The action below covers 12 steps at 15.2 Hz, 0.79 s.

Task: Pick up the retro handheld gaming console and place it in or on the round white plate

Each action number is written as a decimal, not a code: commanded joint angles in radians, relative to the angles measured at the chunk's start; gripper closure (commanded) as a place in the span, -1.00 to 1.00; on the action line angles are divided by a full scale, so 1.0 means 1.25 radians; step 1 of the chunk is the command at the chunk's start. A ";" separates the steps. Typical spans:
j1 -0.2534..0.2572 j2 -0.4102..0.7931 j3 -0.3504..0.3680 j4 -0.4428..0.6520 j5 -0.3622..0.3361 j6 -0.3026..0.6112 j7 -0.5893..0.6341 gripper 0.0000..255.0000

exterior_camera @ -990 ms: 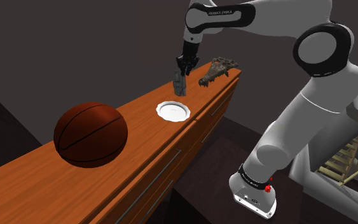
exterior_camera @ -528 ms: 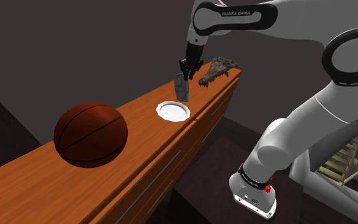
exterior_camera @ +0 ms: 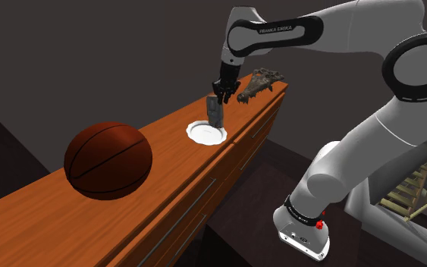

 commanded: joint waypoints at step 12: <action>0.000 0.033 -0.002 -0.108 0.003 0.142 -0.003 1.00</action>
